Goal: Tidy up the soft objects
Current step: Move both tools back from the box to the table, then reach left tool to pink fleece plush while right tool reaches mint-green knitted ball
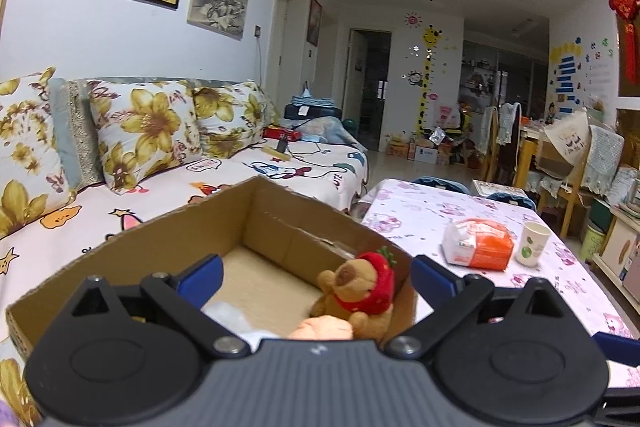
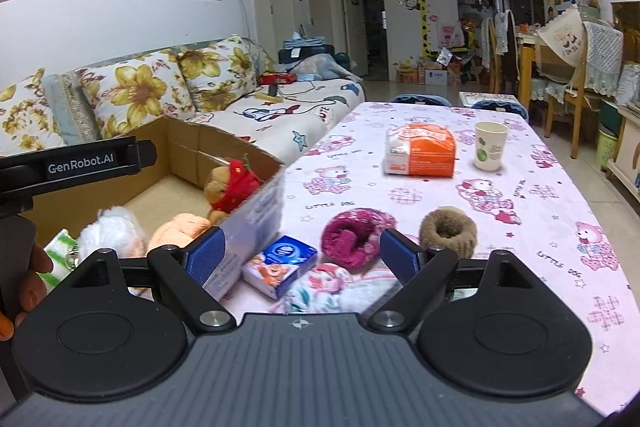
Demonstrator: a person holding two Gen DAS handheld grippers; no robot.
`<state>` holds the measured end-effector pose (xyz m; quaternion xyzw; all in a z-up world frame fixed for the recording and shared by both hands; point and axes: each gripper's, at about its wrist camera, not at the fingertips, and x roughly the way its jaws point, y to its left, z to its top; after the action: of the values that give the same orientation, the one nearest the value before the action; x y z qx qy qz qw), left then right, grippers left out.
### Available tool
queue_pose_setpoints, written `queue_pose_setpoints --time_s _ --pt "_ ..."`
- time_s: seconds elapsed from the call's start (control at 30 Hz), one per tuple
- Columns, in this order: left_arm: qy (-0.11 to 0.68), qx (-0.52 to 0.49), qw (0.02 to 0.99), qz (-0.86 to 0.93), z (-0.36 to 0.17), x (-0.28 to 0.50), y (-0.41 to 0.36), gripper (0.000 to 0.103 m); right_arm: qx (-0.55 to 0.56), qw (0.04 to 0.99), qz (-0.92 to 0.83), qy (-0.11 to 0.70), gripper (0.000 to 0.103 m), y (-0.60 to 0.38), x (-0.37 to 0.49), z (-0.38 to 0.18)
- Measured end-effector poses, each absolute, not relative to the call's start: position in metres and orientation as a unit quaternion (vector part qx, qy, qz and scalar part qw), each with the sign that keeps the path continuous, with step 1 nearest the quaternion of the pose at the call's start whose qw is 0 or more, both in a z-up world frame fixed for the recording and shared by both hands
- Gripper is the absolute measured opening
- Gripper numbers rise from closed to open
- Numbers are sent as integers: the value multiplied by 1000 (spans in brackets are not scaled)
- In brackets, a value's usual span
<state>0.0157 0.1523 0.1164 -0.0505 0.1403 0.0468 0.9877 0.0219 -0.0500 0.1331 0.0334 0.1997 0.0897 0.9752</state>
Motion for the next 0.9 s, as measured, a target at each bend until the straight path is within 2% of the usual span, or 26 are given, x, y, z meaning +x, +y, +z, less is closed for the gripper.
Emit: queue_pose_setpoints --time_s 0.9 --pt "144 7 989 -8 107 17 89 102 81 975 26 203 103 -80 28 119"
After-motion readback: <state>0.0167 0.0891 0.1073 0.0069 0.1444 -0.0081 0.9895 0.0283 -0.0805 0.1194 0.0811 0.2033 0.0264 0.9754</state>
